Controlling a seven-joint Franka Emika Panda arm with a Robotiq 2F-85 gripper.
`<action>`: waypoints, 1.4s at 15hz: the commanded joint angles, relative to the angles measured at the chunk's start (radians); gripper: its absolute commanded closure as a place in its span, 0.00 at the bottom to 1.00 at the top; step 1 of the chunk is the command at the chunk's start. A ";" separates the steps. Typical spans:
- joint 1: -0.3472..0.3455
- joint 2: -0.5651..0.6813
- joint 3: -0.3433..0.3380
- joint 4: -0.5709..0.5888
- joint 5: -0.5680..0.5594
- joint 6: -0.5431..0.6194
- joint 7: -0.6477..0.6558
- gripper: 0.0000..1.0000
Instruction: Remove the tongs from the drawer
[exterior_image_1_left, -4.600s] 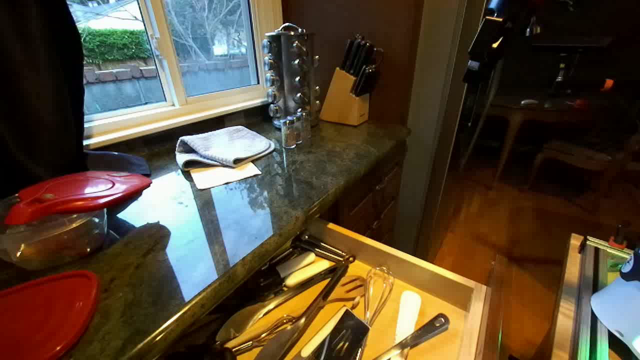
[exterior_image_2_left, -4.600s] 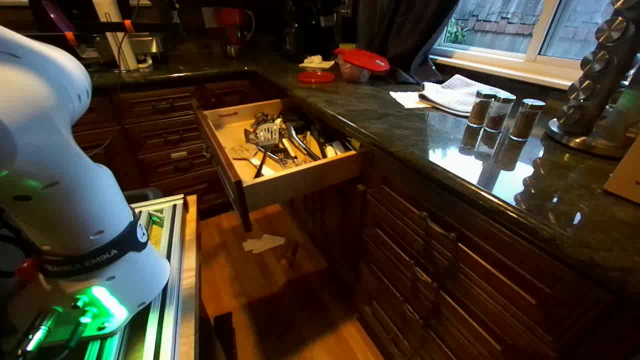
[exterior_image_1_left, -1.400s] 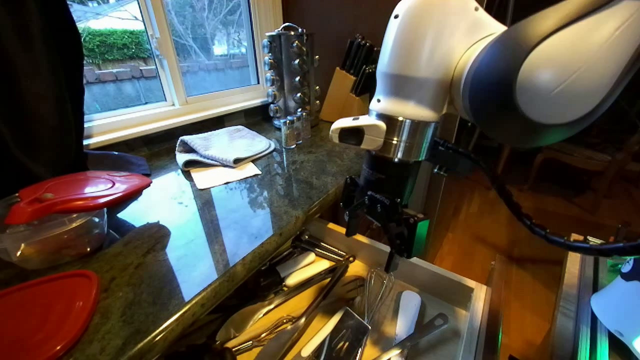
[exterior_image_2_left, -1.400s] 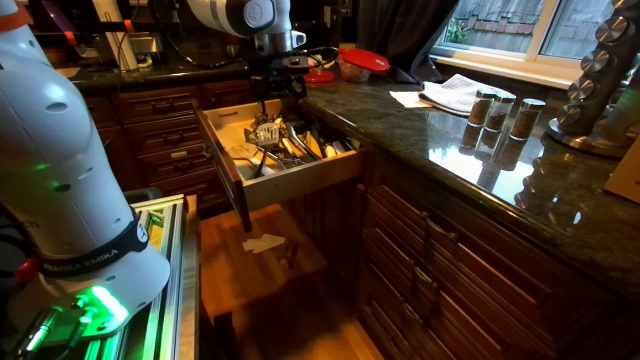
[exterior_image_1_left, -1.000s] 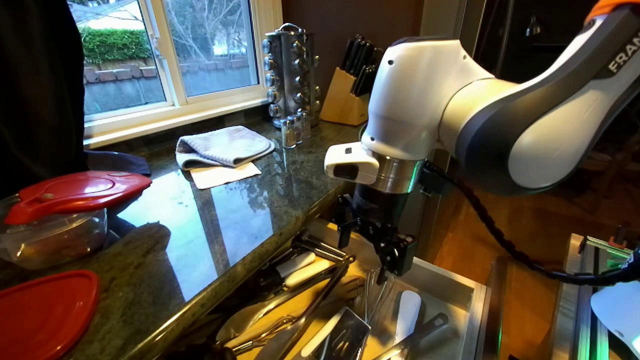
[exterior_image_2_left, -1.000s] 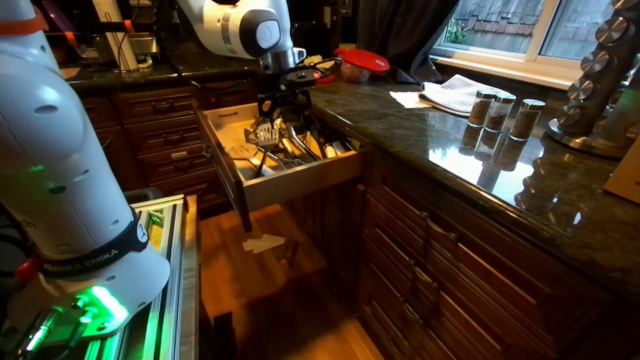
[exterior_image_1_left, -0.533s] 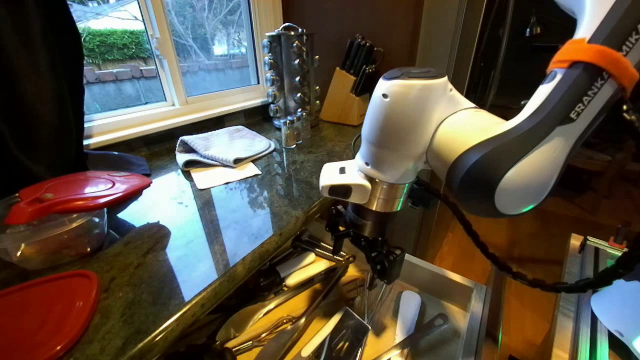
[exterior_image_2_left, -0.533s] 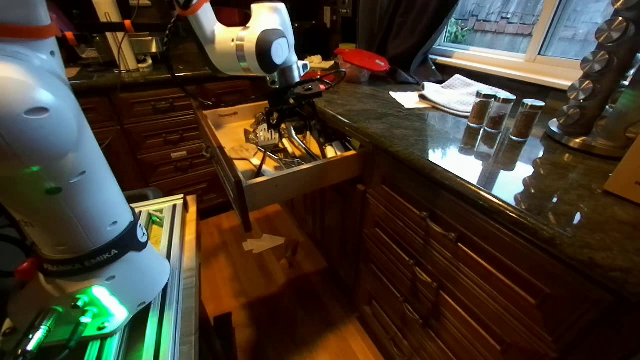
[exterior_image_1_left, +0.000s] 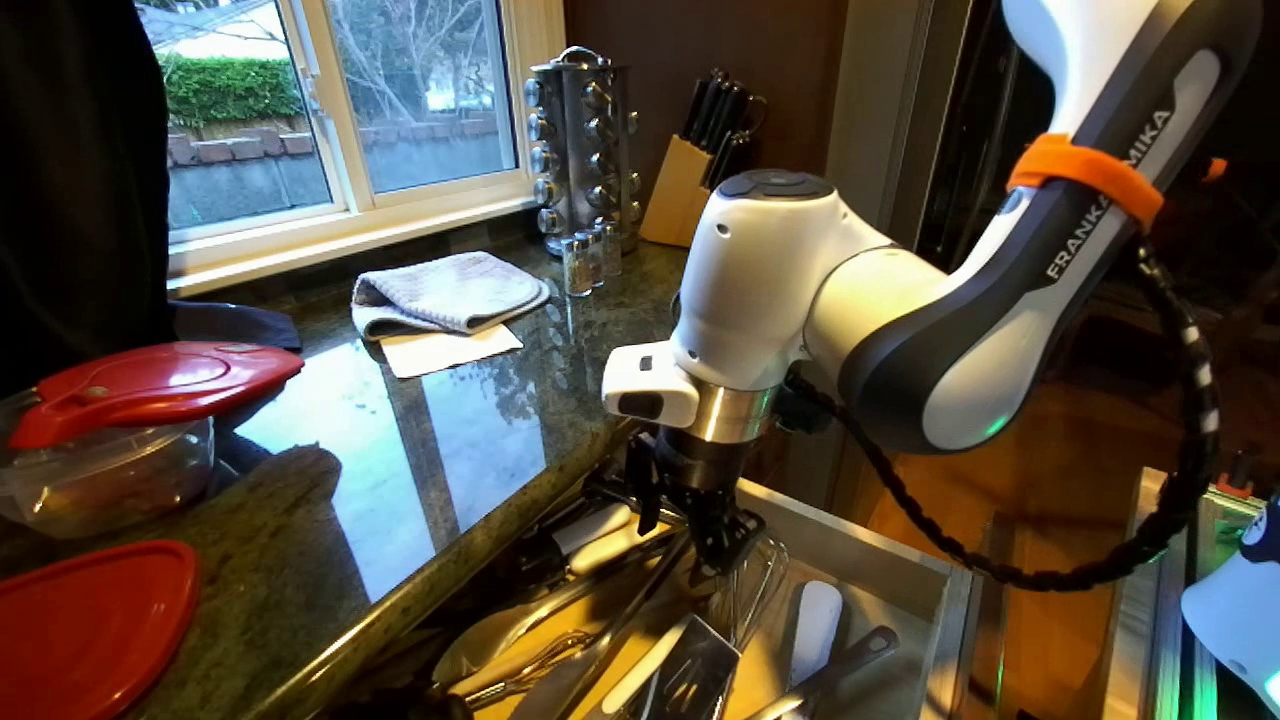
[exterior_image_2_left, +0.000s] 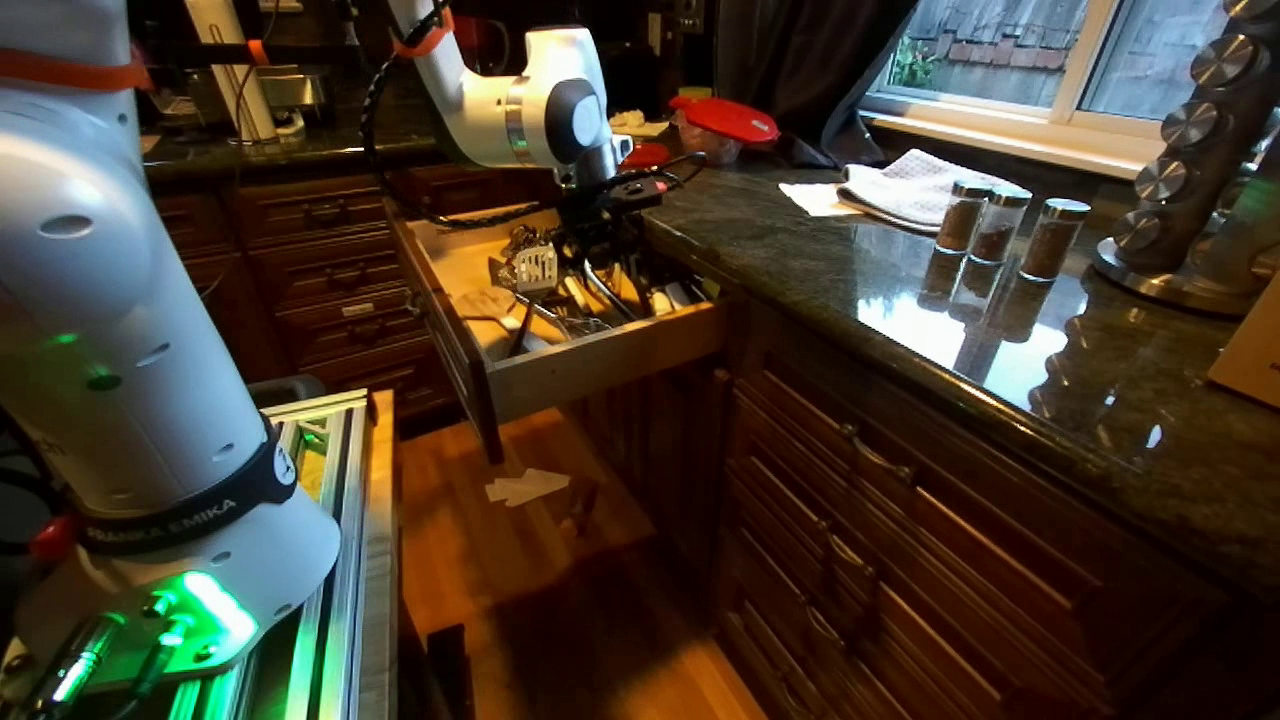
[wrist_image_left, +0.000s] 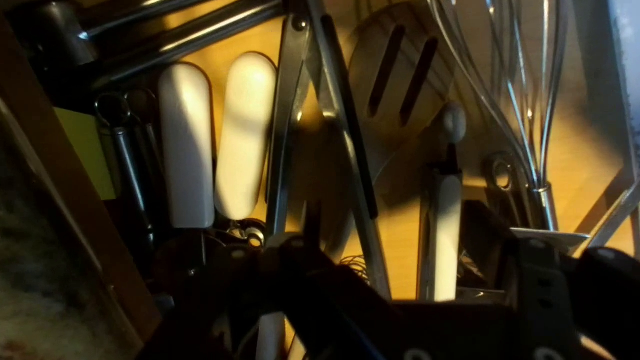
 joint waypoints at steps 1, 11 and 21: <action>-0.007 0.081 0.005 0.053 -0.054 0.024 0.039 0.27; -0.015 0.183 0.007 0.123 -0.071 0.031 0.030 0.45; -0.059 0.178 0.062 0.126 -0.042 0.031 -0.006 0.94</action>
